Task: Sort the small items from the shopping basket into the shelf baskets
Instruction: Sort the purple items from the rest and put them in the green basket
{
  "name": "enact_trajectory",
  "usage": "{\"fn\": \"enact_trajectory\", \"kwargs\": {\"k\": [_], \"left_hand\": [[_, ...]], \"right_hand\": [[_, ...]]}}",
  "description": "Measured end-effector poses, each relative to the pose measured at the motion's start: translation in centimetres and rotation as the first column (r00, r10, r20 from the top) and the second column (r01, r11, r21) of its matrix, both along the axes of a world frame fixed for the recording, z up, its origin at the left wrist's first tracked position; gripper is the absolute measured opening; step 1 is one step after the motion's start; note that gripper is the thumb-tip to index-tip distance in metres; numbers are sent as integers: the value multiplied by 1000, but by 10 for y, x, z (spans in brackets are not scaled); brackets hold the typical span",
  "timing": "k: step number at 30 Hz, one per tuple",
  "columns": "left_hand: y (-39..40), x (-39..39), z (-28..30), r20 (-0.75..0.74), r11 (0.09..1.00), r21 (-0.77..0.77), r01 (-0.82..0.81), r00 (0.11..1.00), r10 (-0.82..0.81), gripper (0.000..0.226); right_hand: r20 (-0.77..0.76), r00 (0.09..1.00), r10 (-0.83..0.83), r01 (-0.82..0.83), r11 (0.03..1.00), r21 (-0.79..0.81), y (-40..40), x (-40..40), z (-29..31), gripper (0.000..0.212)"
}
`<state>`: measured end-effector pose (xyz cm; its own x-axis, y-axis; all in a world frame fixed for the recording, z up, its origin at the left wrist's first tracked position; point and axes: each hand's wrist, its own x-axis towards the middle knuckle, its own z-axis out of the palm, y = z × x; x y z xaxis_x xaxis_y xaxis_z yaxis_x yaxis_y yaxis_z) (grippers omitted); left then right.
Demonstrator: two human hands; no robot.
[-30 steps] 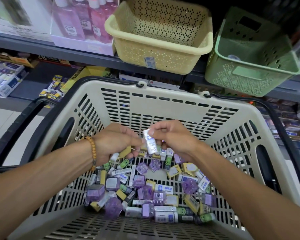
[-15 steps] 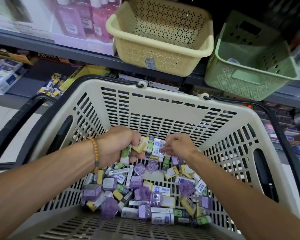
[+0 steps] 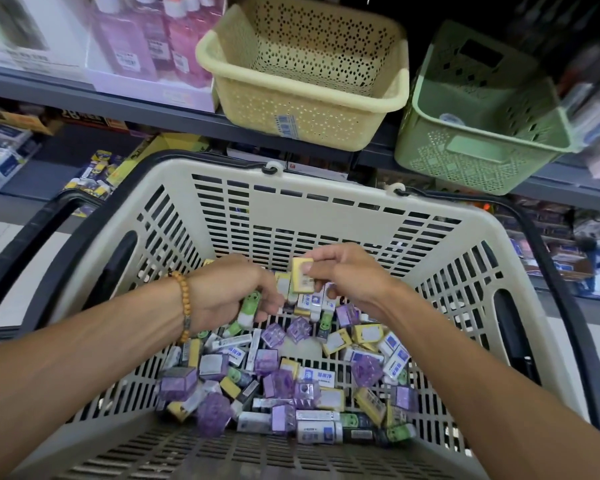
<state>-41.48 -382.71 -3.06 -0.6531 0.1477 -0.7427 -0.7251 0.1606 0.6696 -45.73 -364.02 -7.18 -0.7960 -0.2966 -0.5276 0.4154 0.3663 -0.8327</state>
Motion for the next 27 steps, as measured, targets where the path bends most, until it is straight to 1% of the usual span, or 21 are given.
{"fn": "enact_trajectory", "kwargs": {"k": [2,3,5,6,8,11,13,16,17,18,20,22,23,24,25,26,27], "left_hand": [[-1,-2,0,2,996,21,-87,996,87,17],[-2,-4,0,-20,995,16,-102,995,102,18],[-1,-5,0,-77,996,-23,-83,994,81,16],[0,-6,0,-103,996,-46,-75,992,70,15],[-1,-6,-3,-133,993,-83,-84,988,72,15],[-4,-6,-7,-158,984,-151,-98,985,74,18],[-6,-6,-10,-182,975,-196,-100,981,64,16],[-10,-8,-10,-260,952,-269,-145,963,73,13],[-10,-10,-11,-274,952,-259,-165,957,91,12],[-10,-11,-10,-277,953,-240,-183,954,113,10],[-9,-10,-12,-282,956,-210,-206,949,142,8],[-8,-9,-12,-288,965,-176,-192,948,136,10],[-7,-8,-12,-283,974,-146,-172,951,126,10],[-8,-7,-11,-273,983,-114,-146,956,110,9],[-8,-7,-11,-260,989,-97,-112,962,83,9],[-10,-7,-11,-253,991,-113,-66,967,35,12],[-12,-8,-14,-271,979,-201,25,959,-81,16]], "right_hand": [[9,995,-103,101,987,121,21,-2,-11,12],[5,990,-144,140,971,192,29,-2,-17,10],[-5,980,-199,192,937,292,38,0,-29,10],[-9,977,-212,204,928,313,38,1,-35,11],[-13,976,-215,209,928,308,34,2,-45,12],[2,972,-235,226,938,261,27,3,-50,10],[9,972,-235,225,941,253,28,2,-49,14],[-79,982,-174,191,923,334,28,4,-37,19],[-102,983,-152,177,935,308,24,6,-30,20],[-94,989,-112,132,961,244,18,9,-20,21],[16,1000,21,-22,998,61,0,16,-2,26],[110,982,151,-143,987,-78,-16,24,10,17],[108,976,190,-181,979,-89,-20,27,14,12],[85,973,215,-211,976,-48,-21,29,18,13],[49,968,244,-246,969,37,-18,30,23,14],[7,958,286,-284,947,150,-11,32,28,15],[-27,944,329,-312,915,255,-3,34,33,15]]}}
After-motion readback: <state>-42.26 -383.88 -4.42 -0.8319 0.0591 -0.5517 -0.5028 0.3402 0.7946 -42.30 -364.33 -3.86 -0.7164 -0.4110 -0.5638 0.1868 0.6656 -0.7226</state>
